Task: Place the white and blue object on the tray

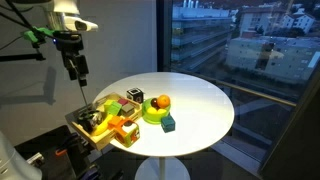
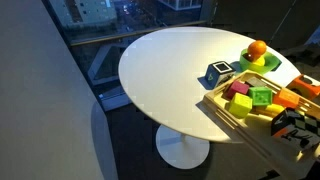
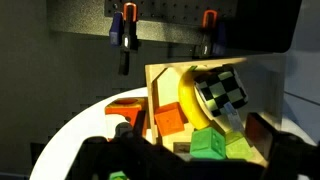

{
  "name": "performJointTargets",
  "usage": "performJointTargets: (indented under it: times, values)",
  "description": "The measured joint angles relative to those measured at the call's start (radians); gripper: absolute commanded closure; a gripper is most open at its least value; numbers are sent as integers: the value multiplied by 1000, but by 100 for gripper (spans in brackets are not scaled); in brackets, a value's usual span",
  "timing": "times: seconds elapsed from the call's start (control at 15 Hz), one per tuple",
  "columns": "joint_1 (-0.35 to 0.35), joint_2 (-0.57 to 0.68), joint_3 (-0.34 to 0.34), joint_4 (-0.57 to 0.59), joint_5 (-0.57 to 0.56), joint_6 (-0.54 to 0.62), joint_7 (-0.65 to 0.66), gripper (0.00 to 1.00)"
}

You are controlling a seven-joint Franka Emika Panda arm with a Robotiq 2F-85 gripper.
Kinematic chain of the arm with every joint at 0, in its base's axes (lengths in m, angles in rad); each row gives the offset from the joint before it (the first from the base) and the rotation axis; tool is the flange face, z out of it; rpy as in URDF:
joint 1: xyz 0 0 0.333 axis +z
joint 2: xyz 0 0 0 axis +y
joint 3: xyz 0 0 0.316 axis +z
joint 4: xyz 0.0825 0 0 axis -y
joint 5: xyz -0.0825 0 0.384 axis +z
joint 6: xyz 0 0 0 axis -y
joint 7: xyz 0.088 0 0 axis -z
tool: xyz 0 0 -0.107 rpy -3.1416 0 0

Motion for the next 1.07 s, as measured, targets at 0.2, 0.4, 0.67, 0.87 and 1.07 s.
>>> performJointTargets:
  times: [0.2,0.4,0.67,0.87,1.07]
  values:
    - [0,0,0,0,0,0,0,0]
    - [0,0,0,0,0,0,0,0]
    - [0,0,0,0,0,4,1,0]
    - [0,5,1,0,0,42,24,0]
    - [0,25,7,8,0,88,57,0]
